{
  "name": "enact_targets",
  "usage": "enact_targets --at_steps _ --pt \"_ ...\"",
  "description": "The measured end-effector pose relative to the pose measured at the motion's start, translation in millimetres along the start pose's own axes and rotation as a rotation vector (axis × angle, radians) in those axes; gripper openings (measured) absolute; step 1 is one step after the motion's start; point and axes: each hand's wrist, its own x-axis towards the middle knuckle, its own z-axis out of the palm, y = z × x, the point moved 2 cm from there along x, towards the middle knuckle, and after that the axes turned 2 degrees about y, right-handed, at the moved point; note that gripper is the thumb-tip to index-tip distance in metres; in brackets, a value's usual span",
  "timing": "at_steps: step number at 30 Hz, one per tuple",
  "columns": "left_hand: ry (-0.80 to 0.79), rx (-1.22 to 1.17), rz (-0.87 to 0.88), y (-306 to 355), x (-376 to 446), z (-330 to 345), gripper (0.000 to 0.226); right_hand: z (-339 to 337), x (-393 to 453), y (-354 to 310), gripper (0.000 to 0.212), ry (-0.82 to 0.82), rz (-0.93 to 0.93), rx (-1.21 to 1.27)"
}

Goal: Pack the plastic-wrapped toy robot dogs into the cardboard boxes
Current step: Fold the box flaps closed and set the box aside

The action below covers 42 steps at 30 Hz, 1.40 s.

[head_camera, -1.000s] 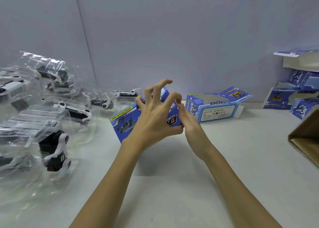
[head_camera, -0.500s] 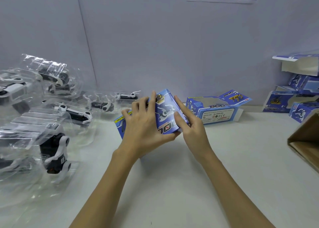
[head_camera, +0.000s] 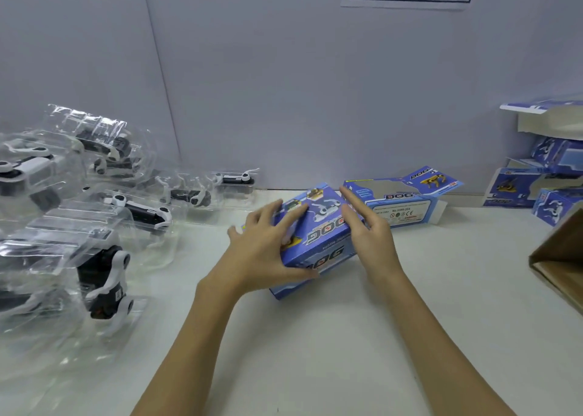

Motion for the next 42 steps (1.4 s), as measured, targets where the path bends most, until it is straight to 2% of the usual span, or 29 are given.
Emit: enact_targets --at_steps 2,4,7,8,10,12,15,17,20,22,23,25,29,32,35,38,40,42 --pt "-0.042 -0.216 0.009 -9 1 -2 0.102 -4 4 3 0.038 -0.022 0.073 -0.059" --pt "-0.006 -0.481 -0.001 -17 1 -8 0.083 -9 8 5 0.049 -0.048 0.117 -0.091" --pt "0.150 -0.905 -0.225 -32 0 -16 0.060 -25 14 5 0.034 -0.088 0.048 -0.177" --pt "0.228 -0.975 -0.305 -35 0 -17 0.056 -28 14 6 0.041 -0.138 0.015 -0.224" --pt "0.322 -1.064 -0.421 -39 1 -17 0.057 -30 10 7 0.071 -0.257 -0.028 -0.306" --pt "0.340 -1.140 -0.488 -38 2 -16 0.065 -26 6 7 0.078 -0.319 -0.078 -0.330" --pt "0.357 -1.238 -0.537 -38 3 -14 0.075 -21 3 9 0.077 -0.395 -0.109 -0.276" --pt "0.351 -1.265 -0.561 -41 3 -12 0.077 -20 5 8 0.071 -0.367 -0.111 -0.245" --pt "0.210 -1.266 -0.562 -39 4 -8 0.075 -17 6 3 0.039 -0.206 -0.105 -0.208" --pt "0.175 -1.255 -0.481 -32 5 -5 0.068 -19 7 0 0.018 -0.086 -0.071 -0.178" --pt "0.178 -1.247 -0.431 -27 5 -2 0.061 -21 8 -1 0.022 -0.043 -0.056 -0.154" --pt "0.168 -1.228 -0.362 -17 5 5 0.053 -21 10 -3 0.045 0.018 -0.020 -0.100" --pt "0.254 -1.356 -0.331 -1 7 17 0.055 -12 6 -5 0.067 0.011 0.009 -0.027" --pt "0.307 -1.431 -0.289 -1 9 19 0.056 -11 5 -3 0.068 -0.017 0.018 0.020" --pt "0.327 -1.525 -0.243 -11 9 18 0.047 -15 5 -2 0.056 -0.038 0.002 0.035" --pt "0.333 -1.585 -0.205 -19 11 12 0.049 -14 7 1 0.061 -0.106 0.016 0.044" --pt "0.358 -1.613 -0.238 -24 13 10 0.055 -17 10 5 0.067 -0.146 0.035 0.087" --pt "0.424 -1.634 -0.304 -30 13 8 0.052 -23 10 8 0.070 -0.249 0.052 0.077"
